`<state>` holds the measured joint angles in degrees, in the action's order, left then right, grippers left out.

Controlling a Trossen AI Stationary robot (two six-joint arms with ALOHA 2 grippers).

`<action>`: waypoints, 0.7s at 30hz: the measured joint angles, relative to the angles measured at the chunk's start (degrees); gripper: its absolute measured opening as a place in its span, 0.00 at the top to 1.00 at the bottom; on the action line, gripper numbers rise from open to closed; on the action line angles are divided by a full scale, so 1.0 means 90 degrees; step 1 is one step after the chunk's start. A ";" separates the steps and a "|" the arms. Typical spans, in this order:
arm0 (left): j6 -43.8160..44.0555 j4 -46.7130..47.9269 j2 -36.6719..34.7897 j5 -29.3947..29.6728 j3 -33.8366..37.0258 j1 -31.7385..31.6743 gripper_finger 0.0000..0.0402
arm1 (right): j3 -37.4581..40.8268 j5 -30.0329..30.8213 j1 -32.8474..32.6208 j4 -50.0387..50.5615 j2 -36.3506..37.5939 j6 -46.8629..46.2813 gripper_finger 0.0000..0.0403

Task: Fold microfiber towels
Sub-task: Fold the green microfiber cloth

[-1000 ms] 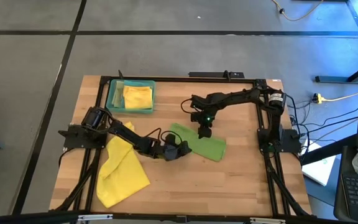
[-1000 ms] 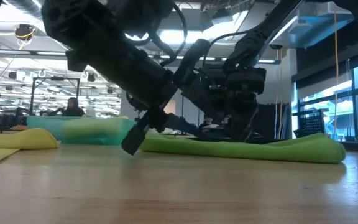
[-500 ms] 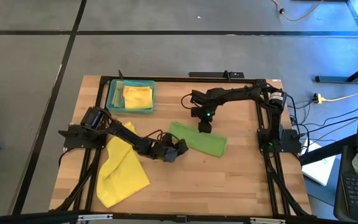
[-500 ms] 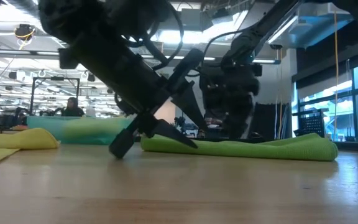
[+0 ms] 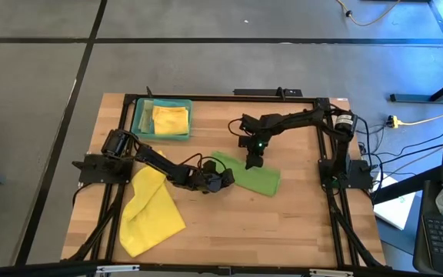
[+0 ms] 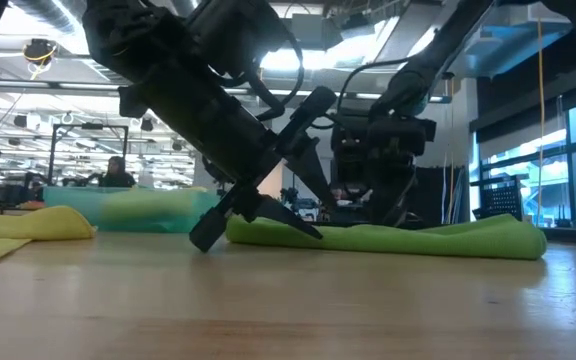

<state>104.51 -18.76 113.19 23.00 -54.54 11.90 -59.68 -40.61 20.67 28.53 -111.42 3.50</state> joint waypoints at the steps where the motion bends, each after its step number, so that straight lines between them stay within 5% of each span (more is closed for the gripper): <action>1: -0.0007 0.0002 0.0000 -0.0002 0.0000 -0.0002 0.69 | 0.0002 -0.0104 -0.0045 -0.0033 -0.0004 -0.0045 0.52; 14: -0.0036 -0.0012 0.0007 -0.0007 0.0007 0.0042 0.69 | -0.0005 -0.0493 -0.0958 -0.0581 -0.0342 -0.0867 0.53; 17: -0.0058 -0.0016 0.0010 0.0022 0.0010 0.0113 0.69 | 0.0007 -0.0216 -0.1108 -0.0918 -0.0342 -0.1092 0.61; 21: -0.0058 -0.0025 0.0012 0.0008 0.0010 0.0246 0.69 | 0.0024 0.0118 -0.1174 -0.1256 -0.0352 -0.1493 0.83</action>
<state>103.98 -18.98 113.30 23.07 -54.46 14.12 -59.46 -39.54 10.10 17.23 -114.58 -9.94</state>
